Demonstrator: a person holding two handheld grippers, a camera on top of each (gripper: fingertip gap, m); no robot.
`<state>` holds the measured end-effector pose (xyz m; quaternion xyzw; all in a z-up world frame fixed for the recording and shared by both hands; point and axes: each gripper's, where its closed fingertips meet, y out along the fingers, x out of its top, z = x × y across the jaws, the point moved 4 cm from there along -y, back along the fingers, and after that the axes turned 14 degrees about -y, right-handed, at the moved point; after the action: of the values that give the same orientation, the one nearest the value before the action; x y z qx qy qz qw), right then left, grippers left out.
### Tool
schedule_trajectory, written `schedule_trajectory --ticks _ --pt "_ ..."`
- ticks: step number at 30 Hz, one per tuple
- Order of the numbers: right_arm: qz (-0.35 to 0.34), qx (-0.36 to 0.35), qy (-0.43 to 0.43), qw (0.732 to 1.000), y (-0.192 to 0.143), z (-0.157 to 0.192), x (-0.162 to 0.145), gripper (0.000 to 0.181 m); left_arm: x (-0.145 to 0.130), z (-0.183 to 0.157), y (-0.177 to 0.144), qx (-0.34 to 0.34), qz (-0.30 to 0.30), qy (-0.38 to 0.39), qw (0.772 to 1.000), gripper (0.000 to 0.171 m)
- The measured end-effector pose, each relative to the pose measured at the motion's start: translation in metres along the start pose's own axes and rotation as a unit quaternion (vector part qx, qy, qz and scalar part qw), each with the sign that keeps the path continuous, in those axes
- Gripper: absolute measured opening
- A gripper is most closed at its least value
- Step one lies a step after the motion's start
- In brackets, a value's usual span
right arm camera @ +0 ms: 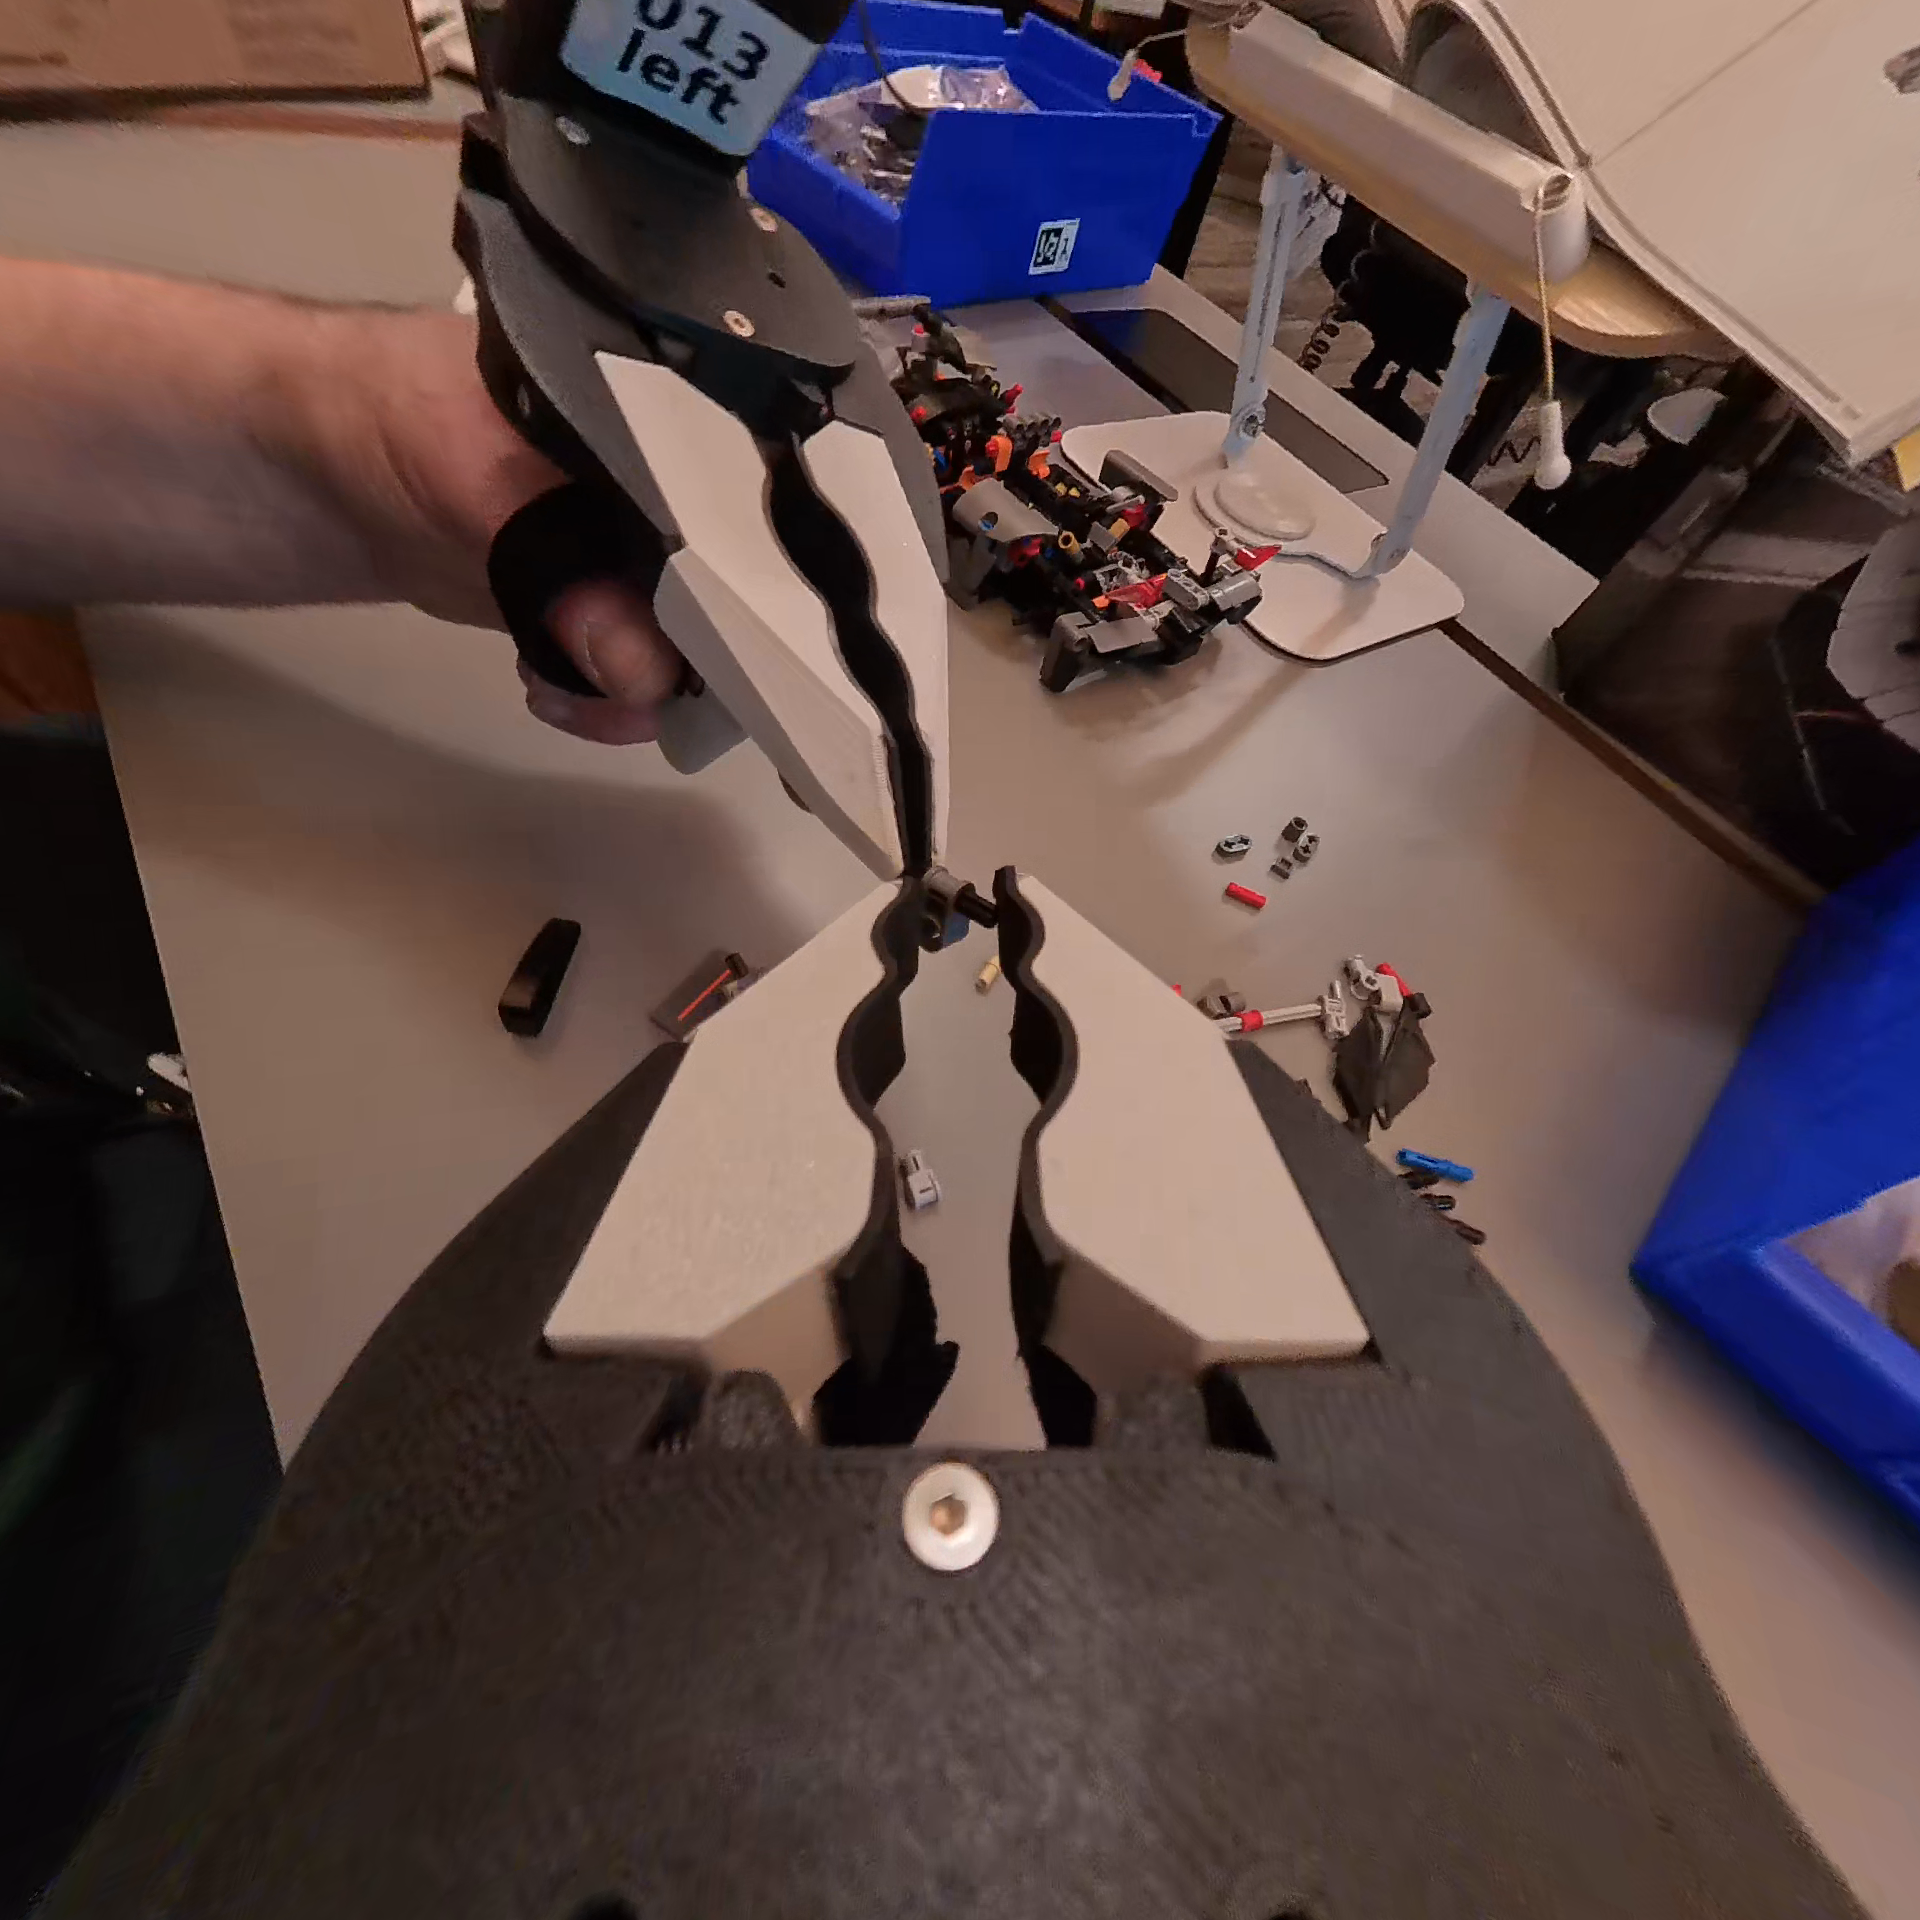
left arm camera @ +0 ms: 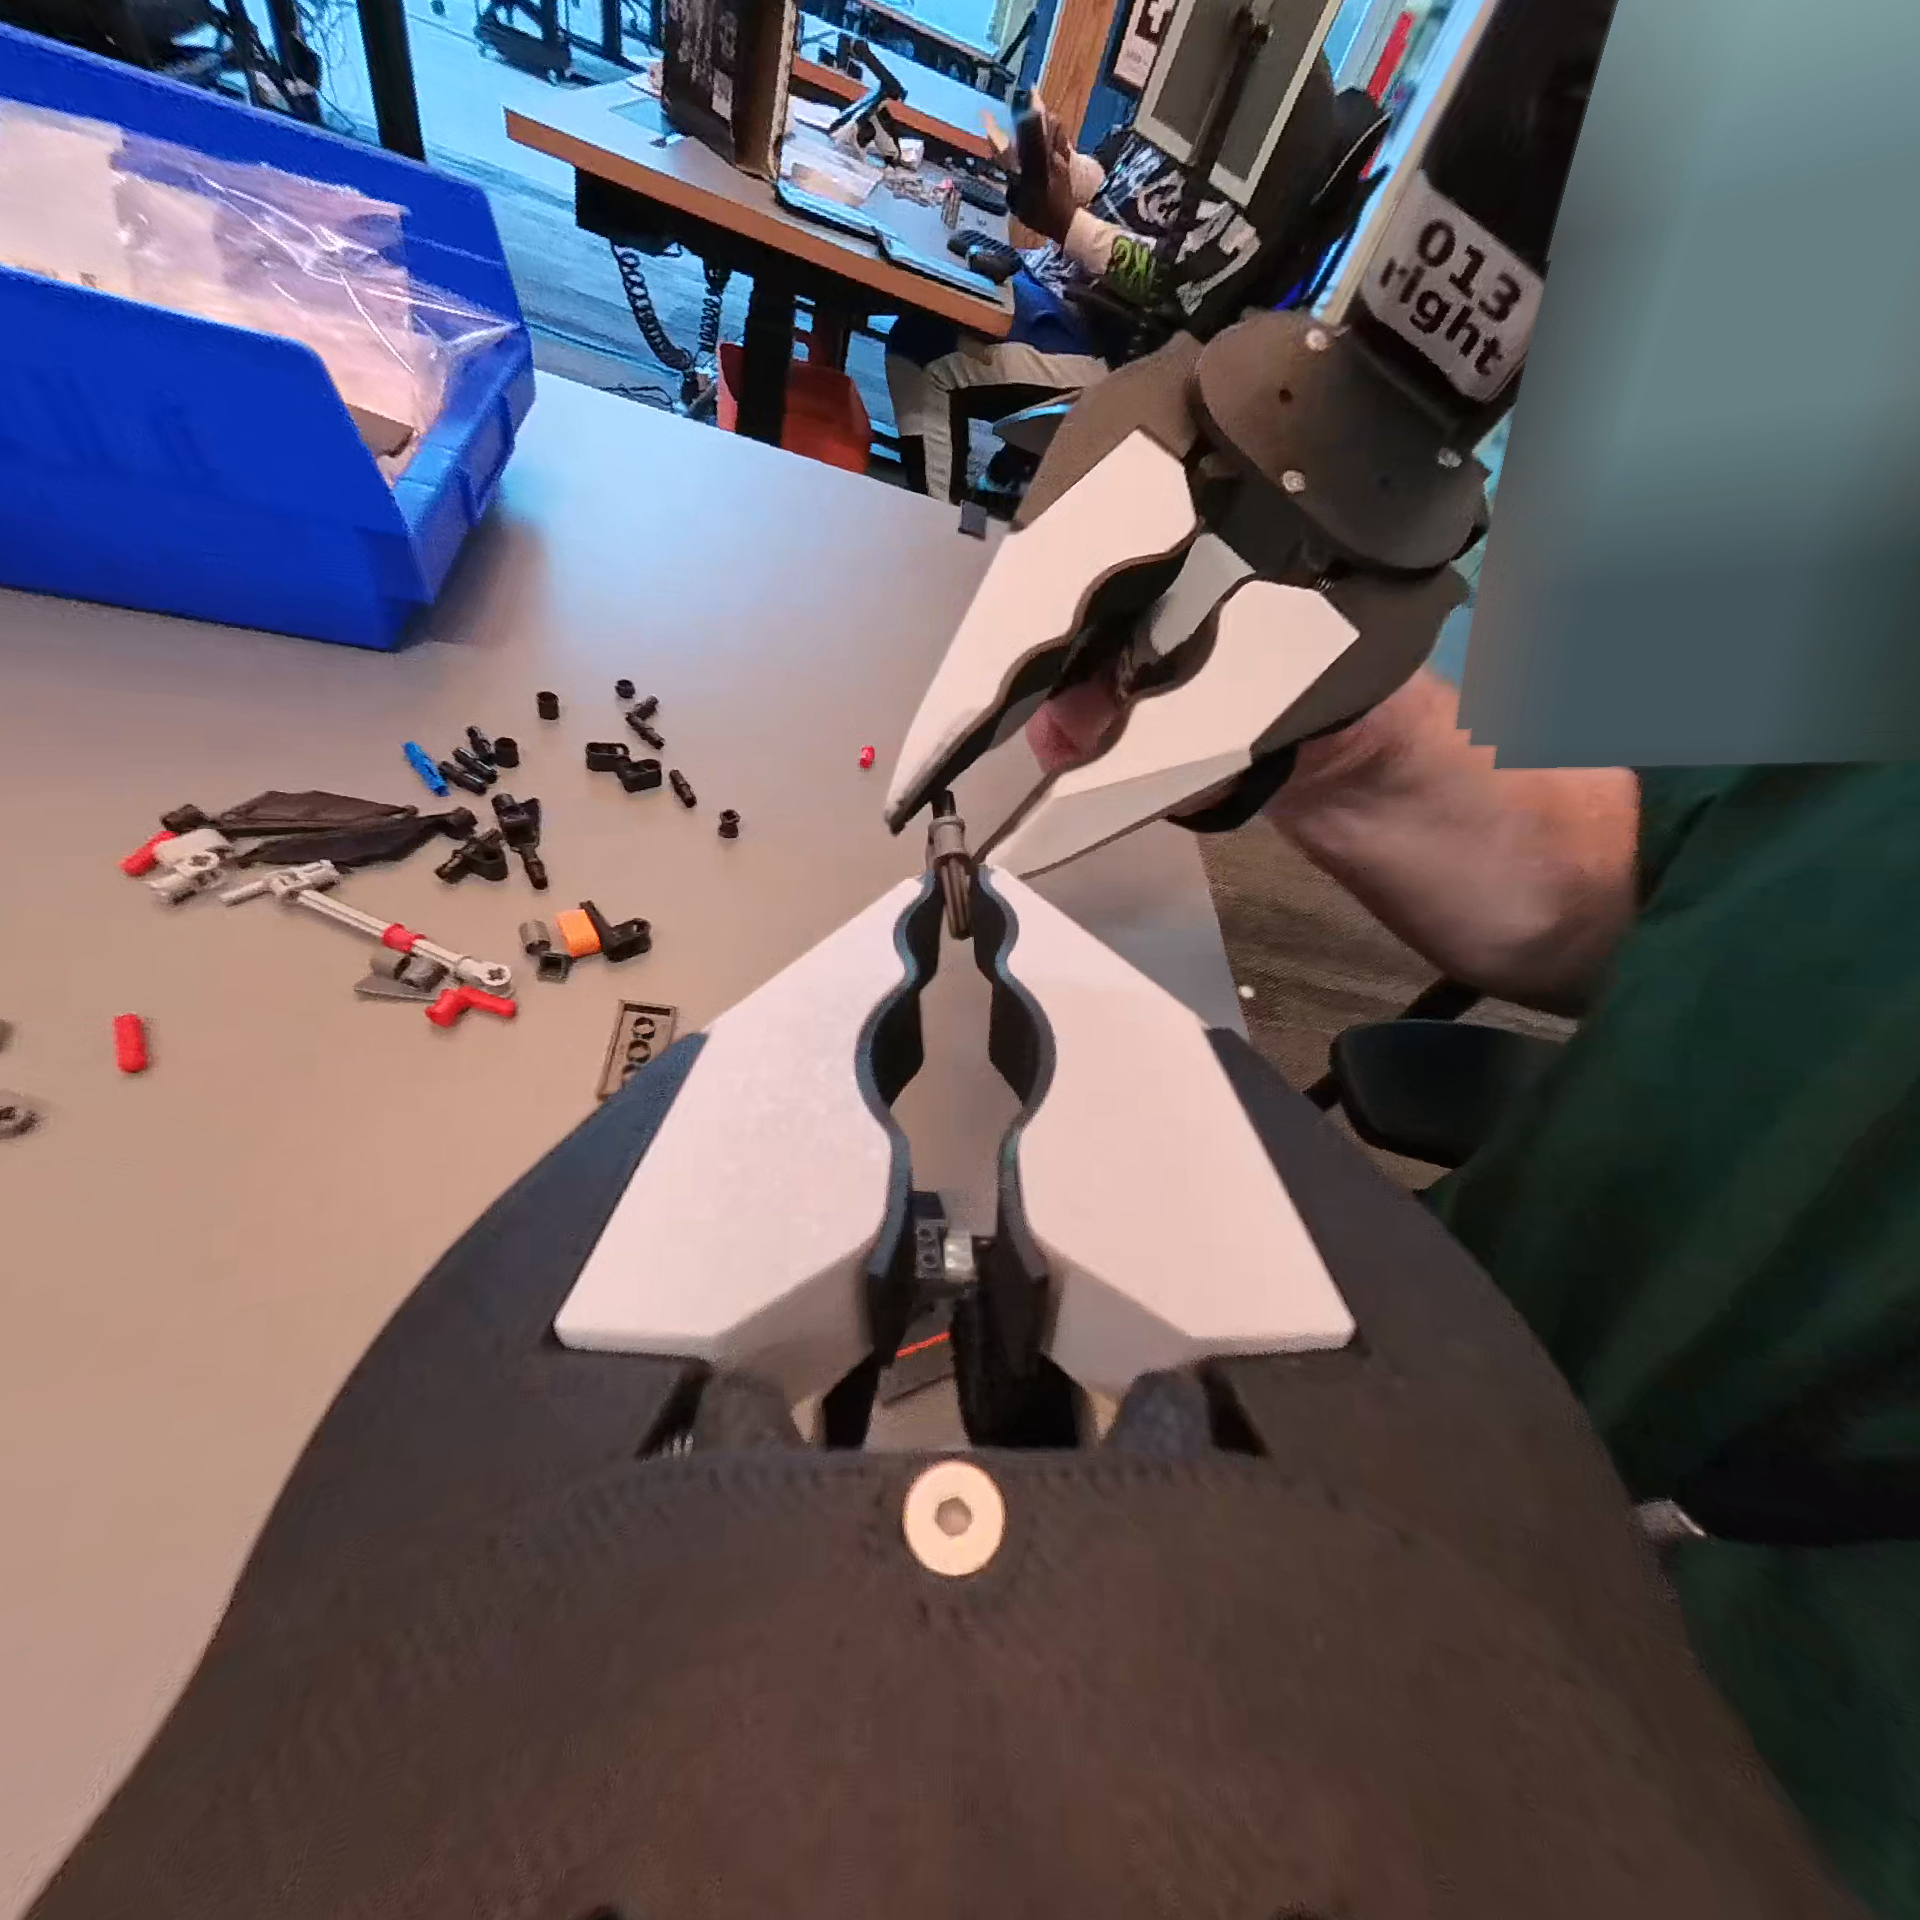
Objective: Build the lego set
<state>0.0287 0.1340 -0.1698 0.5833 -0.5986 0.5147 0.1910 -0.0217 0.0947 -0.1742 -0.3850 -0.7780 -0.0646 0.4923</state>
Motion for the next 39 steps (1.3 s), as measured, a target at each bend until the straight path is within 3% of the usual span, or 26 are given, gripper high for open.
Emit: schedule_trajectory --ticks 7,14,24,29,33,39 --pt "-0.003 0.019 -0.030 0.999 -0.001 0.001 0.002 0.013 -0.001 -0.001 0.000 -0.035 0.005 -0.042 0.998 0.003" --pt "-0.040 0.032 0.007 0.999 0.002 -0.009 0.009 0.013 0.009 0.002 -0.008 -0.055 -0.017 -0.055 0.997 0.002" --pt "-0.001 -0.053 -0.056 0.997 0.006 -0.013 0.014 0.030 0.022 0.009 -0.018 -0.060 -0.091 -0.107 0.988 0.002" --pt "0.051 -0.108 -0.114 0.986 0.013 -0.013 0.014 0.020 0.022 0.008 -0.014 -0.078 -0.105 -0.140 0.981 0.002" --pt "0.064 -0.166 -0.137 0.974 0.010 -0.019 0.017 0.024 0.021 0.009 -0.014 -0.074 -0.113 -0.151 0.979 0.002" --pt "0.090 -0.186 -0.180 0.962 0.015 -0.016 0.015 0.015 0.018 0.010 -0.011 -0.078 -0.119 -0.175 0.974 0.002"
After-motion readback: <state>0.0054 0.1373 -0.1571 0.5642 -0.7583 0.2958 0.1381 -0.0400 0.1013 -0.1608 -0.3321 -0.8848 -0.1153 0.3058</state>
